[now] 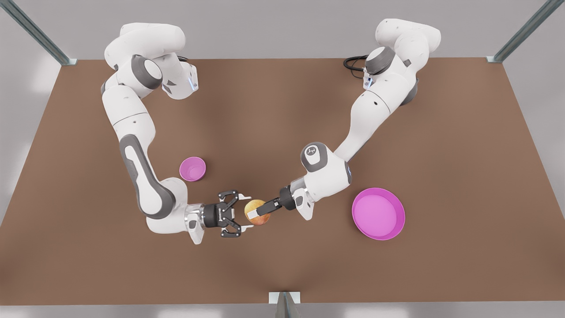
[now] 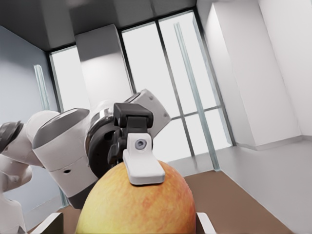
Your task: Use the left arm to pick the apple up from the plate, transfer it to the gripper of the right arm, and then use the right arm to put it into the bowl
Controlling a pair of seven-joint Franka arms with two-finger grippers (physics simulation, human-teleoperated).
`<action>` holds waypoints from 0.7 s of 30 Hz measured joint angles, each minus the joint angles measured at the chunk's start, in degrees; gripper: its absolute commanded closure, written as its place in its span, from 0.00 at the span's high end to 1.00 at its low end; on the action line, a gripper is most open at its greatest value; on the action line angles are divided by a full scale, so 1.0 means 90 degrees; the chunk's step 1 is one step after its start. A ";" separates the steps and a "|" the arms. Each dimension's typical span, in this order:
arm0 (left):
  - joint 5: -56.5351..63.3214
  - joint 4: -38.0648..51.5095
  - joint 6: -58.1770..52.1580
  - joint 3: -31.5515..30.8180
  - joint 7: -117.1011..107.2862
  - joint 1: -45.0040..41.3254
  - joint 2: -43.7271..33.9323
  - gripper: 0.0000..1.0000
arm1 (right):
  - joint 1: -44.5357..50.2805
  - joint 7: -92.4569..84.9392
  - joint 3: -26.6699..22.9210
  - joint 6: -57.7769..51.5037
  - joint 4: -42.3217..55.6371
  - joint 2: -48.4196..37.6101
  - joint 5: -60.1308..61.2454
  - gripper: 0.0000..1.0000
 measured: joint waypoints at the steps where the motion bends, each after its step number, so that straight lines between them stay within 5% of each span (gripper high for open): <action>1: 0.0000 0.0000 0.0000 0.0000 0.0000 0.0000 0.0000 0.90 | 0.0007 -0.0008 0.0005 0.0017 0.0002 0.0000 0.0000 1.00; 21: 0.0000 -0.0006 0.0001 0.0000 -0.0011 -0.0002 -0.0024 0.90 | 0.0155 -0.0090 0.0055 0.0281 0.0005 0.0011 0.0013 1.00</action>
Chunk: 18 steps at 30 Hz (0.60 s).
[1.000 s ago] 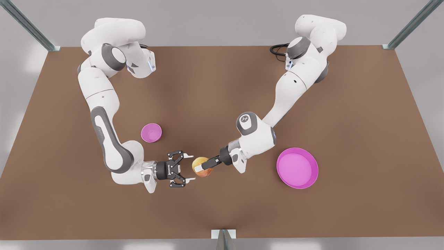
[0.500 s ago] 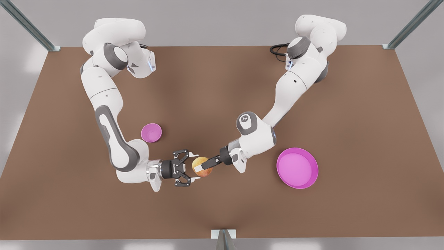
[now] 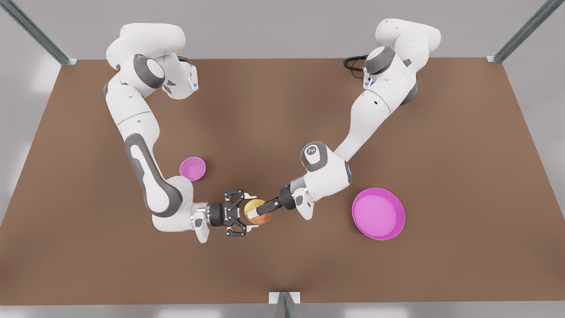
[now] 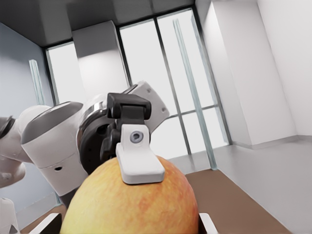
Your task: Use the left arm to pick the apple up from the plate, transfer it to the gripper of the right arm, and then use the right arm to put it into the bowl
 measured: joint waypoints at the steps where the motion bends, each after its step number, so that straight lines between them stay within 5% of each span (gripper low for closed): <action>1: -0.0001 0.0003 0.0000 0.0000 -0.0001 0.0000 0.0002 0.90 | 0.0004 -0.0001 0.0006 0.0004 0.0000 0.0000 0.0002 1.00; 15: -0.0002 0.0006 0.0006 -0.0001 -0.0001 -0.0008 0.0005 0.90 | 0.0128 -0.0005 0.0057 0.0157 0.0032 0.0019 0.0022 1.00; 18: -0.0007 0.0006 0.0006 -0.0004 -0.0001 -0.0007 0.0011 0.90 | 0.0143 0.0003 0.0052 0.0189 0.0038 0.0020 0.0022 0.81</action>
